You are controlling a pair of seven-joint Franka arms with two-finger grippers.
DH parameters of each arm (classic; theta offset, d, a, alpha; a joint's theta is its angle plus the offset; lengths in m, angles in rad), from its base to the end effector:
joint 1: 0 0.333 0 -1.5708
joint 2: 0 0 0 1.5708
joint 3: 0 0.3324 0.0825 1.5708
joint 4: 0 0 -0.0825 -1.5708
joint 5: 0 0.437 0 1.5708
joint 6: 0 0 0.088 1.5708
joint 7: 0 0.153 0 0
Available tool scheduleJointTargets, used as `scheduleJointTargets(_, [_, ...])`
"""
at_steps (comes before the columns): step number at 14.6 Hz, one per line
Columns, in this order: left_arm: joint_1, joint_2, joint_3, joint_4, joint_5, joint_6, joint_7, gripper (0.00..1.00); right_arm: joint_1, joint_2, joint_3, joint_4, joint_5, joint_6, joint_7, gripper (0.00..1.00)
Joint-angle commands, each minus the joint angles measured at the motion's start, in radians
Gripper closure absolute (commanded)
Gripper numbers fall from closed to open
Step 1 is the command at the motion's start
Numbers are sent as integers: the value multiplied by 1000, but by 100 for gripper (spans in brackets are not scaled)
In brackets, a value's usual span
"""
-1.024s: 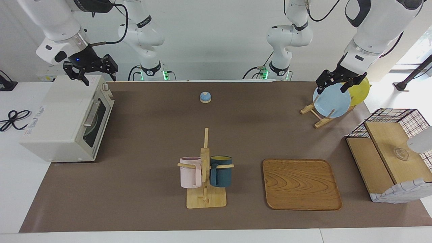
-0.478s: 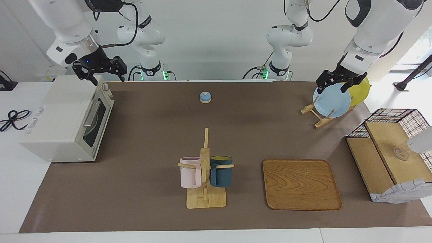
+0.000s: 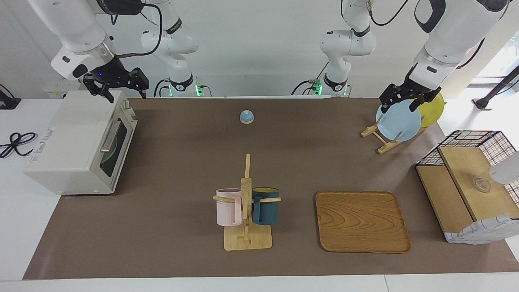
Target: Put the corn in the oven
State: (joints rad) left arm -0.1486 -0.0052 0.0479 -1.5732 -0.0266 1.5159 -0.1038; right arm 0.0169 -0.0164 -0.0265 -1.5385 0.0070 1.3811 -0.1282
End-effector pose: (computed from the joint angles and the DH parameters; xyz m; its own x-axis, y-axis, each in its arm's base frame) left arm 0.5940 -0.0642 0.5922 0.9985 0.0017 -0.0546 0.0029 -0.9998 0.0213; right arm 0.5751 -0.0045 0.6065 0.9831 0.1198 -0.1384 0.1174 -0.9928 -0.0253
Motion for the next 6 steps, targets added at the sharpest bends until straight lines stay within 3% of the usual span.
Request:
scheduleJointTargets(1, [12, -9, -5, -8, -10, -13, 6, 0, -8, 13, 0, 26, -1, -16, 12, 0])
scheduleJointTargets(6, [12, -9, -5, -8, -10, -13, 6, 0, -2, 13, 0, 24, 1, -13, 12, 0])
